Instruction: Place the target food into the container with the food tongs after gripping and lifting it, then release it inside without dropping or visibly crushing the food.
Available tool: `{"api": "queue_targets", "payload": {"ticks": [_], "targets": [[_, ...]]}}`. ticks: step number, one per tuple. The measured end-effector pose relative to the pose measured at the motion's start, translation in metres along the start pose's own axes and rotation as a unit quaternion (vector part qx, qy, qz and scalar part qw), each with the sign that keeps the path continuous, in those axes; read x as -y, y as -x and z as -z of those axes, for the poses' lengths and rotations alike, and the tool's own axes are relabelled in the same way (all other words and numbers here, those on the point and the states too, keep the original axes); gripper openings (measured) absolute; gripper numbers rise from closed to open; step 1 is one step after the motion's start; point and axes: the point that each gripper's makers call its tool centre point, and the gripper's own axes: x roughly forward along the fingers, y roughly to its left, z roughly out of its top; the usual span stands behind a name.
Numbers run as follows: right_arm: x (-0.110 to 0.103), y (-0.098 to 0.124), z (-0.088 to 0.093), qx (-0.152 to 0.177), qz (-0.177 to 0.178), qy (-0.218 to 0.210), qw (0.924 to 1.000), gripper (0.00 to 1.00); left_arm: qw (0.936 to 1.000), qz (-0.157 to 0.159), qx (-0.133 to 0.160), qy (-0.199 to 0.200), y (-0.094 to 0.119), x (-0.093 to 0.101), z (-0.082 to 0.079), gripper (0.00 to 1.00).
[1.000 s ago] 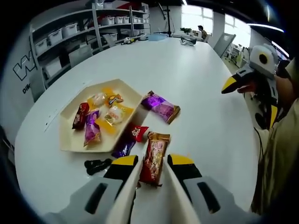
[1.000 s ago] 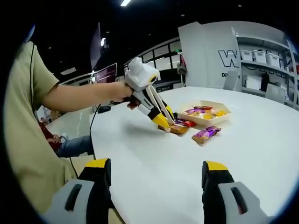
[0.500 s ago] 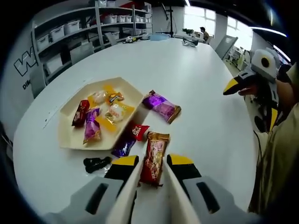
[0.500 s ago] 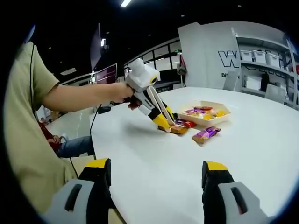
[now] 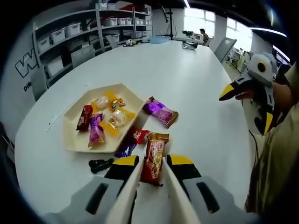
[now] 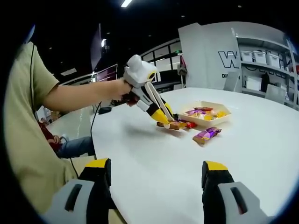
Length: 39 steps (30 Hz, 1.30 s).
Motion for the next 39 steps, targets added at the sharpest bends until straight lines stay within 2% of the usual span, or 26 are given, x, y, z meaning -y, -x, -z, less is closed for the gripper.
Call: {"api": "queue_targets", "payload": {"ticks": [11,16,20,25,39], "targets": [[0.001,0.002,-0.002,0.007,0.003,-0.003,1.0000,0.79,0.9999,0.003,0.016,0.001,0.014,-0.003,-0.017,0.22],[0.002,0.004,-0.008,0.020,0.004,-0.001,0.9998,0.77,0.9998,-0.003,0.019,-0.001,0.019,-0.011,-0.026,0.22],[0.006,0.007,-0.016,0.042,0.012,0.001,0.9990,0.72,0.9997,-0.009,0.023,-0.003,0.023,-0.018,-0.034,0.22],[0.010,0.011,-0.023,0.056,0.019,-0.001,0.9982,0.65,0.9996,-0.016,0.024,-0.004,0.024,-0.025,-0.038,0.22],[0.029,0.020,-0.034,0.067,0.064,0.013,0.9956,0.68,0.9990,-0.039,0.021,0.010,0.025,-0.048,-0.043,0.22]]}}
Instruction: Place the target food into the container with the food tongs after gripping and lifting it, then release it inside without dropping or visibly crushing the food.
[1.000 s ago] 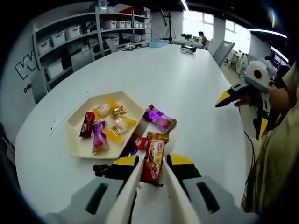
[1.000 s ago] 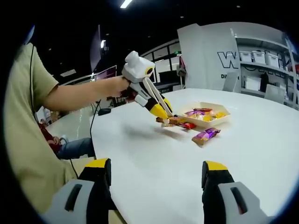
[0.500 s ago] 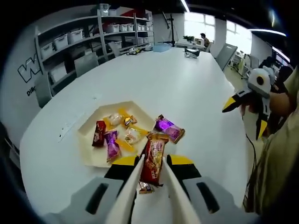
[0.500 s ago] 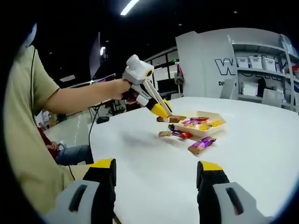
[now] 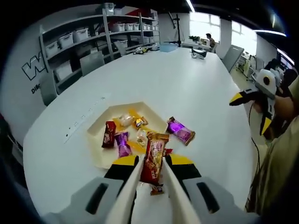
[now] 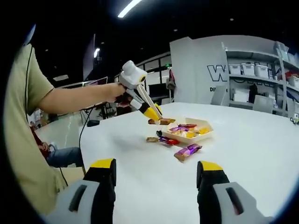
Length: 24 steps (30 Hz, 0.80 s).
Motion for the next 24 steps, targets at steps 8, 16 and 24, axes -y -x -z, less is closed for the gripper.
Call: {"api": "queue_targets", "payload": {"ticks": [8,16,24], "targets": [[0.008,0.004,-0.006,0.008,0.013,0.001,0.9999,0.67,0.9997,-0.019,-0.003,0.013,-0.002,-0.016,0.000,0.22],[0.020,0.008,-0.007,0.007,0.037,0.005,0.9993,0.60,0.9991,-0.034,-0.002,0.024,-0.006,-0.029,-0.004,0.22],[0.022,0.008,-0.005,0.008,0.036,-0.006,0.9993,0.63,0.9982,-0.051,-0.002,0.033,-0.013,-0.045,-0.014,0.22]]}}
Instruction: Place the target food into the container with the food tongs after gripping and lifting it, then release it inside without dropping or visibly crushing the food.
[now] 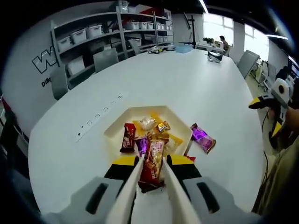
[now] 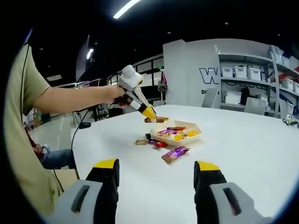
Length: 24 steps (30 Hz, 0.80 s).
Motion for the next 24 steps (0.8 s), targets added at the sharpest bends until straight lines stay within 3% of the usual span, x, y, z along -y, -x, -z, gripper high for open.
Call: {"api": "queue_targets", "payload": {"ticks": [12,17,24], "targets": [[0.011,0.006,-0.003,0.002,0.022,0.009,0.9997,0.58,0.9988,-0.036,-0.006,0.033,-0.014,-0.020,-0.009,0.22],[0.012,0.007,-0.003,0.003,0.020,0.004,0.9998,0.57,0.9968,-0.061,-0.012,0.049,-0.019,-0.032,-0.009,0.22],[0.013,0.008,-0.001,0.001,0.019,-0.001,0.9998,0.57,0.9947,-0.074,-0.012,0.071,-0.025,-0.041,-0.012,0.22]]}}
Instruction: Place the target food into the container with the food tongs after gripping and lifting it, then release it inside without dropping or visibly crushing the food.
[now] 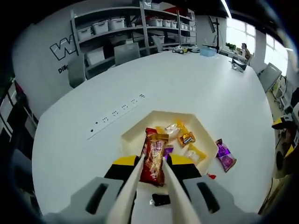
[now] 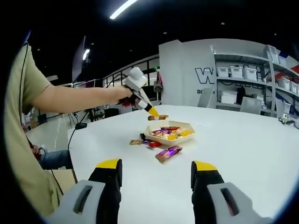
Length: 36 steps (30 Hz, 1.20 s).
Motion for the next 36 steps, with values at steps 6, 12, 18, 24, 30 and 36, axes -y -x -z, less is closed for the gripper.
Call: {"api": "queue_targets", "payload": {"ticks": [6,12,18,24,30,36], "targets": [[0.000,0.000,0.002,-0.001,-0.003,-0.003,1.0000,0.57,1.0000,-0.005,-0.004,0.007,-0.005,-0.004,0.002,0.22],[0.001,0.002,0.003,-0.004,-0.002,-0.005,1.0000,0.57,0.9998,-0.008,-0.005,0.016,-0.008,-0.008,0.005,0.24],[0.001,0.003,0.003,-0.004,-0.003,-0.005,1.0000,0.57,0.9999,-0.007,-0.004,0.009,-0.009,-0.007,0.005,0.23],[0.000,0.003,0.003,-0.004,-0.005,-0.007,1.0000,0.57,0.9999,-0.001,-0.010,0.004,-0.007,-0.003,0.010,0.23],[-0.002,0.001,0.003,-0.004,-0.010,-0.007,0.9999,0.56,0.9999,0.003,-0.009,-0.006,-0.001,0.000,0.013,0.23],[-0.006,0.001,0.001,-0.002,-0.012,-0.005,0.9999,0.56,0.9998,0.008,-0.009,-0.013,0.004,0.004,0.019,0.23]]}}
